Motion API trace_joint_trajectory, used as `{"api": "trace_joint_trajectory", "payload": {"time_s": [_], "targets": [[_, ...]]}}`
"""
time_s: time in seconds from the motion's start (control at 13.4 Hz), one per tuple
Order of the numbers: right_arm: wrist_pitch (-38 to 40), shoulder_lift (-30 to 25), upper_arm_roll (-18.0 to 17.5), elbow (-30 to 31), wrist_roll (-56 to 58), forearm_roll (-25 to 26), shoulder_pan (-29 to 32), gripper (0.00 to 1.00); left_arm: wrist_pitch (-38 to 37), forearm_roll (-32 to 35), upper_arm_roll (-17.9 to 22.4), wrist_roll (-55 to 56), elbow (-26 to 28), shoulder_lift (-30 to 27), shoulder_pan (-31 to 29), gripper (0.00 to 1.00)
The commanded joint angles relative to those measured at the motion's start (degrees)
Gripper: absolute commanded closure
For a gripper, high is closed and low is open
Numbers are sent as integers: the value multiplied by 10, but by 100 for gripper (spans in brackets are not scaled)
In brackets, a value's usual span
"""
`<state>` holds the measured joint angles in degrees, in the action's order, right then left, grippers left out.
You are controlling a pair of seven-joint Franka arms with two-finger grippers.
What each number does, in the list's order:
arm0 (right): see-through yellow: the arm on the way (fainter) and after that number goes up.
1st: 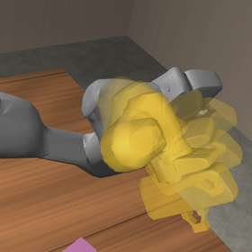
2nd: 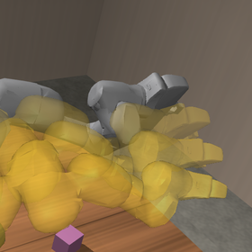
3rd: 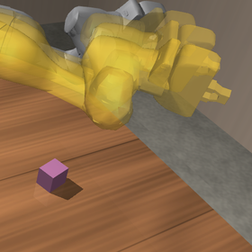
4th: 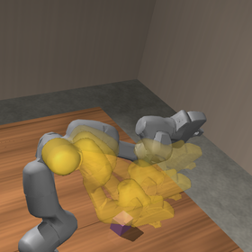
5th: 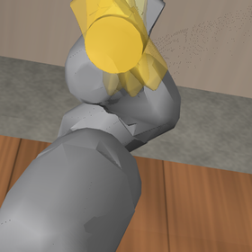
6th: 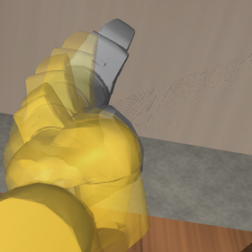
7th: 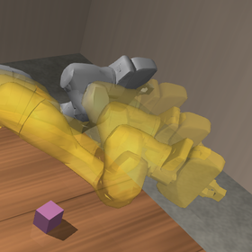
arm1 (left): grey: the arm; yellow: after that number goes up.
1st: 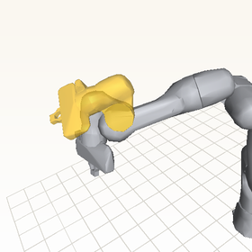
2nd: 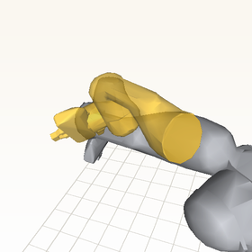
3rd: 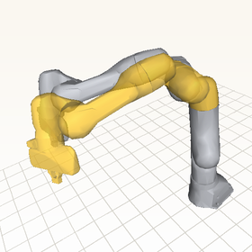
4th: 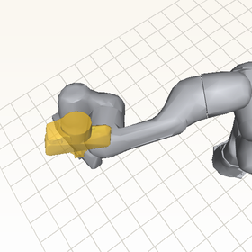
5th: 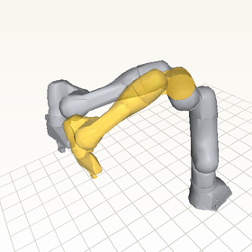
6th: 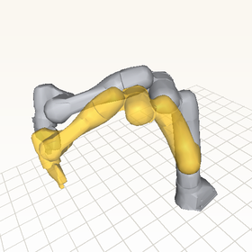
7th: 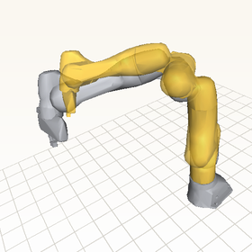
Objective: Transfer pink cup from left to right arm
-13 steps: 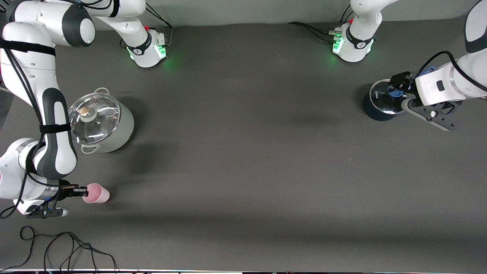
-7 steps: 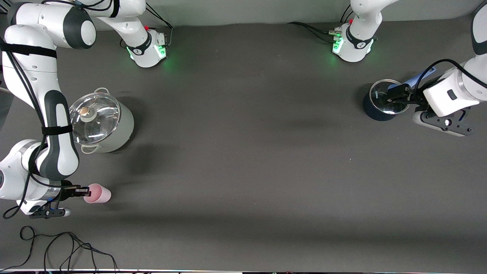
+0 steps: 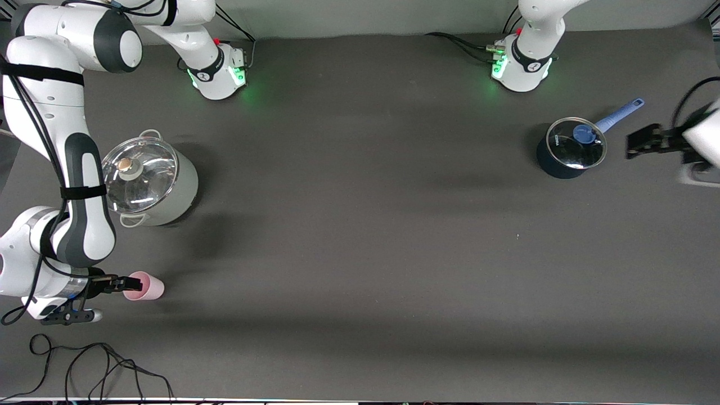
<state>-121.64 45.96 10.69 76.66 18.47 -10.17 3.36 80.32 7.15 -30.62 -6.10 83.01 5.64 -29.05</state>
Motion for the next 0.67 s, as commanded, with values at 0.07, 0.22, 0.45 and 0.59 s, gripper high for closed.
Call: {"api": "trace_joint_trajectory", "payload": {"time_s": [0.07,0.22,0.45,0.59], "targets": [[48,-38,4,-4,-5,-6,-9,1,-58,30,3,-77,-49,17,5,0],[116,-92,6,-1,-5,-4,-9,1,-49,40,-1,-124,-50,19,10,0],[220,-173,11,3,-13,-2,-10,0,-60,45,-1,-126,-49,55,15,0],[259,-224,9,19,-43,20,-14,0,-61,42,-1,-116,-49,58,15,0]]}}
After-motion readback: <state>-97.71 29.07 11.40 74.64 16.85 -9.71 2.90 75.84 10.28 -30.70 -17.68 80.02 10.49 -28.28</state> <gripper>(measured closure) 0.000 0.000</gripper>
